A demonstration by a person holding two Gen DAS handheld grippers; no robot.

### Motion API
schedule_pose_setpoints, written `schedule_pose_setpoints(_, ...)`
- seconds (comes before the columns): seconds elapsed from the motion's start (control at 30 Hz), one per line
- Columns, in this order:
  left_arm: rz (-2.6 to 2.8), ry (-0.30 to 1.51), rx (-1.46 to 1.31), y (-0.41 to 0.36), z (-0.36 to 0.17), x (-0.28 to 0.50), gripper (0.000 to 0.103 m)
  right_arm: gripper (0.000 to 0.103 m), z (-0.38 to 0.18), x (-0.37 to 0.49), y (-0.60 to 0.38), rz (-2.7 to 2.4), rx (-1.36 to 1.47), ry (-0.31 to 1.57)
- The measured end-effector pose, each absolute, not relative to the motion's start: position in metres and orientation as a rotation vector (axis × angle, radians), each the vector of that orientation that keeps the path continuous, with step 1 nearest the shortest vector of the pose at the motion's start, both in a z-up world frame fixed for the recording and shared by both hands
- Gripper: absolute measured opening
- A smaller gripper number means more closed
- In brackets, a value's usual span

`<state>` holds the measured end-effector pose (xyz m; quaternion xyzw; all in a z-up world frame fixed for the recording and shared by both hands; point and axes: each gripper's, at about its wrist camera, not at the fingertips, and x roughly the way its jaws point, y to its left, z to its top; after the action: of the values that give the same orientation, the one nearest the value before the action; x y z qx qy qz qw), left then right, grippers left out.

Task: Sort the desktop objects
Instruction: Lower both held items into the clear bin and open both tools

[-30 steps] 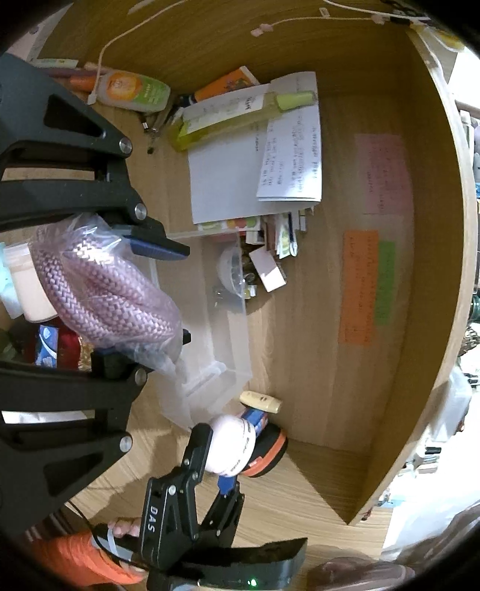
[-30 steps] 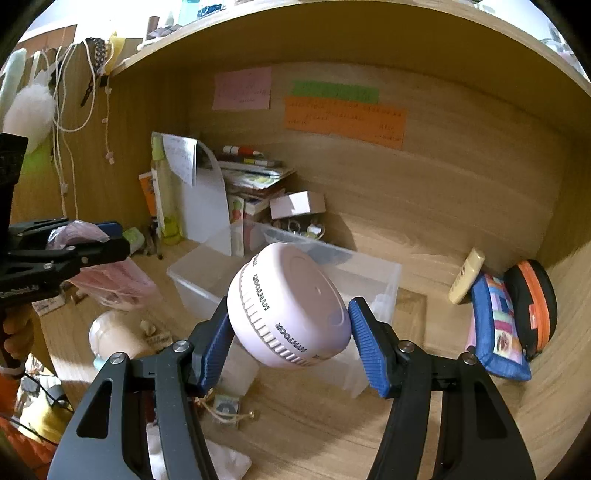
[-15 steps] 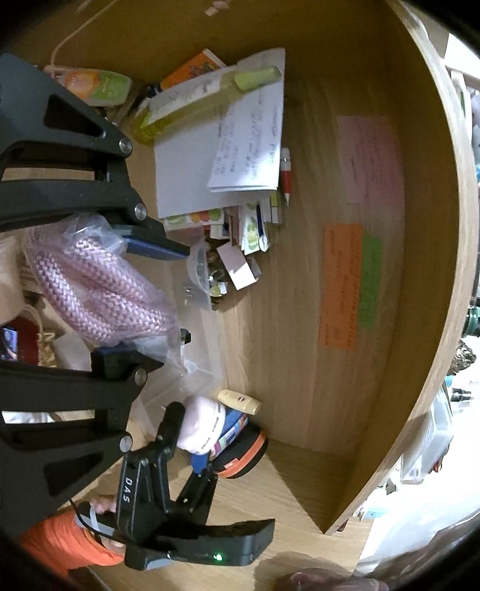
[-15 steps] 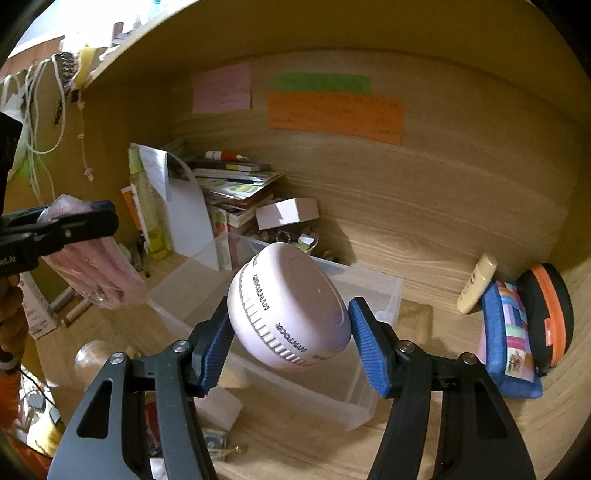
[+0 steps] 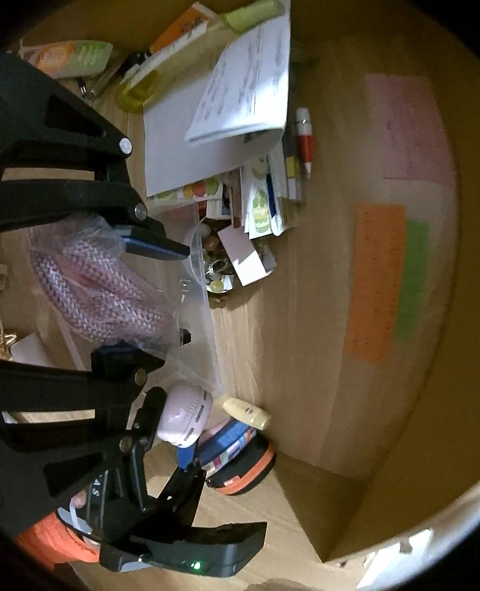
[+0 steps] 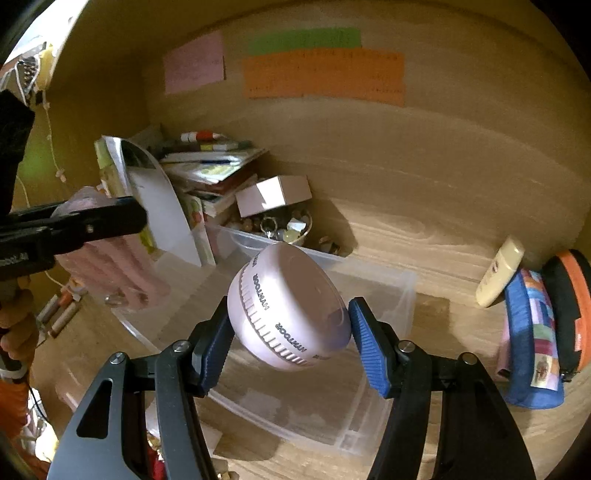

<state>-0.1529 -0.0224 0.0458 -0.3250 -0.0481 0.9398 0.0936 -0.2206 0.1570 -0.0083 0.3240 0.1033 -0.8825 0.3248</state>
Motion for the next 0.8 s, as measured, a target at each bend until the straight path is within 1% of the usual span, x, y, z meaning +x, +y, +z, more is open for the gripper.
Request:
schedule_pose_setpoints(0.23, 2.766, -0.154, -1.063, -0.020, 0.023, -0.184, 0.038, 0.058, -0.029, -0.241, 0.145, -2.317, 0.955, 0.281)
schedule_pose_setpoints(0.4, 2.734, -0.128, -1.151, -0.014, 0.005, -0.197, 0.038, 0.058, -0.047, -0.249, 0.134, -2.295, 1.025, 0.302)
schedule_pose_setpoints(0.57, 2.698, -0.124, -1.207, -0.013, -0.003, -0.203, 0.038, 0.058, -0.057, -0.250, 0.128, -2.303, 1.043, 0.319)
schedule_pose_setpoints(0.8, 2.699, -0.067, -1.230, -0.004, -0.005, -0.206, 0.038, 0.058, -0.062, -0.245, 0.122, -2.297, 1.037, 0.360)
